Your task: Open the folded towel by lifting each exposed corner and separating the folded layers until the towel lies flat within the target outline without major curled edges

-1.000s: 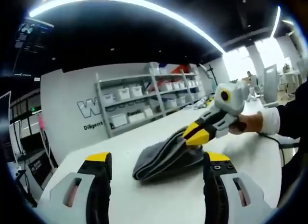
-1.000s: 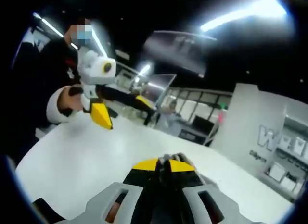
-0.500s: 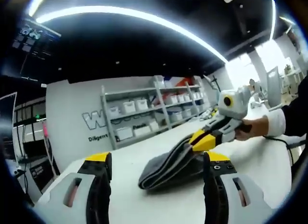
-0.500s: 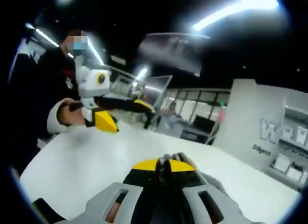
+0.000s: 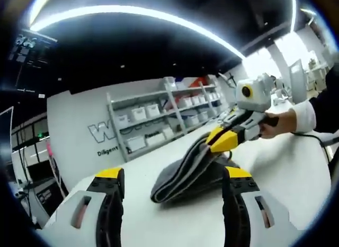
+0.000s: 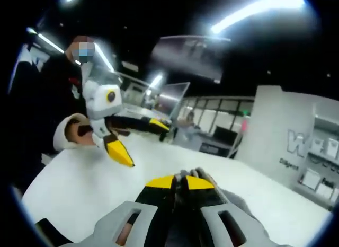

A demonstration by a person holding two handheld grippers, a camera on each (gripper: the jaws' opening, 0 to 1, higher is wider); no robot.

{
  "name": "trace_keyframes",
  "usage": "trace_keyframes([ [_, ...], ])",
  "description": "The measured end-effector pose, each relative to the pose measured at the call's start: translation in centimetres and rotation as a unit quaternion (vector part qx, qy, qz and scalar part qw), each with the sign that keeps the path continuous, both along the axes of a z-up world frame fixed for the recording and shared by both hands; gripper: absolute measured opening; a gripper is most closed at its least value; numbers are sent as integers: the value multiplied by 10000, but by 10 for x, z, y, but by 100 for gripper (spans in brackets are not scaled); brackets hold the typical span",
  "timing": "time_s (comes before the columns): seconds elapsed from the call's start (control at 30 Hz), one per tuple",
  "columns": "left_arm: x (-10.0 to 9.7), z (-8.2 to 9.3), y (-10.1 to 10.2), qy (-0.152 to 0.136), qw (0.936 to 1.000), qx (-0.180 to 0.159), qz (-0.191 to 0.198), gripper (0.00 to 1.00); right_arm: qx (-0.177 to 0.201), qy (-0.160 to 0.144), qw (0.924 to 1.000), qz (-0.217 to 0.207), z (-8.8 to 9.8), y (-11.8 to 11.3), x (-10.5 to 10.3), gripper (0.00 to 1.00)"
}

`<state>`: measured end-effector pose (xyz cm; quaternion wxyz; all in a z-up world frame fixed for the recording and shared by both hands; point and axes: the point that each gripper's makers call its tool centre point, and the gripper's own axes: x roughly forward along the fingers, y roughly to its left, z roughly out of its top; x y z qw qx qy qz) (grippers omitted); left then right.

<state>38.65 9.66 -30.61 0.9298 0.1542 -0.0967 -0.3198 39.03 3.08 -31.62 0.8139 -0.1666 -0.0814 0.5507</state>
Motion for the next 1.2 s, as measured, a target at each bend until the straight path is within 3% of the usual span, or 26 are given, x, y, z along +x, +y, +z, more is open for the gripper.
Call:
trace_keyframes([
  [0.5, -3, -1, -4, 47, 9999, 35, -160, 73, -7, 41, 10000, 78, -2, 4, -4, 1],
  [0.77, 0, -4, -4, 14, 9996, 261, -117, 70, 0, 68, 9999, 96, -2, 5, -5, 1],
  [1.2, -13, -9, -17, -62, 9990, 427, -64, 69, -58, 78, 9998, 192, -6, 13, -12, 1],
])
